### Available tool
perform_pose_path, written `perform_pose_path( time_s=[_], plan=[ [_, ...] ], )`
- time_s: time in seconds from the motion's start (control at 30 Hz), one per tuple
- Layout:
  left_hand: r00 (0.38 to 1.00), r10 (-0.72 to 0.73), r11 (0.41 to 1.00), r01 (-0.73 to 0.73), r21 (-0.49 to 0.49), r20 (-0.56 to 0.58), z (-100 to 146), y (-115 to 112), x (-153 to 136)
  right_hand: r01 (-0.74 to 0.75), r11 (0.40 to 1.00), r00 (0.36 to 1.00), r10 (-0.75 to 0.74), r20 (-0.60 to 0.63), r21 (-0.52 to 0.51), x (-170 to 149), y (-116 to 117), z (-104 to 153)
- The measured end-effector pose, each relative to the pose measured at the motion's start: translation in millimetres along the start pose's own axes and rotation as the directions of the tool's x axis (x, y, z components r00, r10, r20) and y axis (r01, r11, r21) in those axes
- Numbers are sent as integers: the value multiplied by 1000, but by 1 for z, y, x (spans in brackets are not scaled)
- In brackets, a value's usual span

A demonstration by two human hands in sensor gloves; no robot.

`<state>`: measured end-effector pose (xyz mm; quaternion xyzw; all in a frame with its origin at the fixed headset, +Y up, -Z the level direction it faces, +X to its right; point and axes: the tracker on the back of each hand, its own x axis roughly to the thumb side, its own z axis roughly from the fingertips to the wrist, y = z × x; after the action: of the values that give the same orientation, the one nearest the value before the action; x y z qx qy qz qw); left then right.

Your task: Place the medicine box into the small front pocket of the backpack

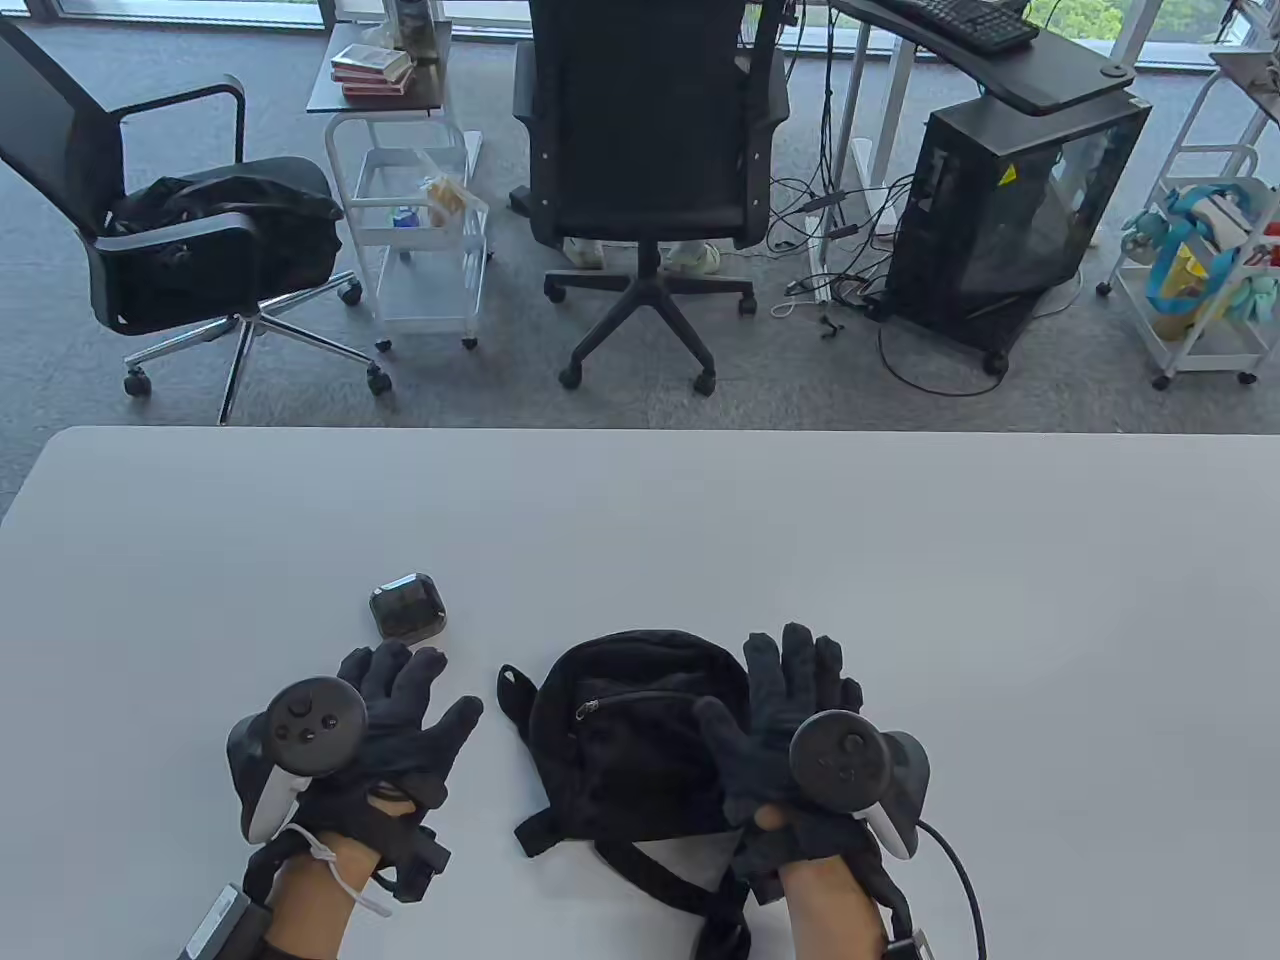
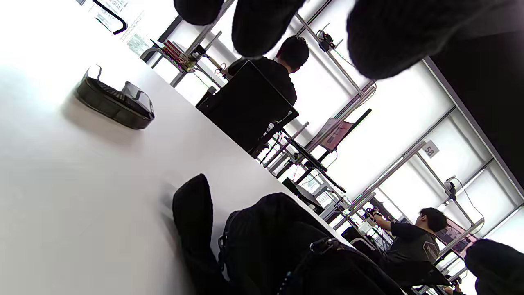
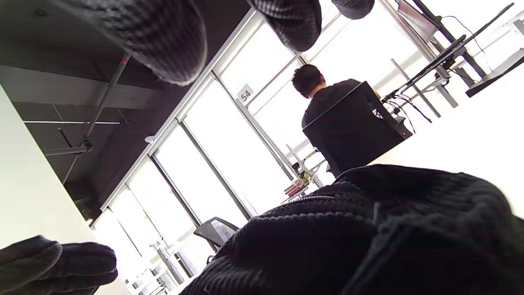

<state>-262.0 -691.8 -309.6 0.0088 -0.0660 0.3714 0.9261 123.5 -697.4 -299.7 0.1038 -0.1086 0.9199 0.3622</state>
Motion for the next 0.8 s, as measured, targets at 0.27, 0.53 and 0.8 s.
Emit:
perform_pose_path(
  time_s=[0.27,0.53,0.8],
  plan=[
    [1000,14,1000,-14,-24,13,1,-6,2,26,1000,998,-27,-65,-8,-14,1,-1],
    [1000,11,1000,-10,-25,20,1,-8,3,18,1000,989,-14,-150,23,-32,8,-5],
    [1000,5,1000,-4,-30,21,2,-9,5,10,1000,982,-6,-190,22,-43,10,-6]
  ],
)
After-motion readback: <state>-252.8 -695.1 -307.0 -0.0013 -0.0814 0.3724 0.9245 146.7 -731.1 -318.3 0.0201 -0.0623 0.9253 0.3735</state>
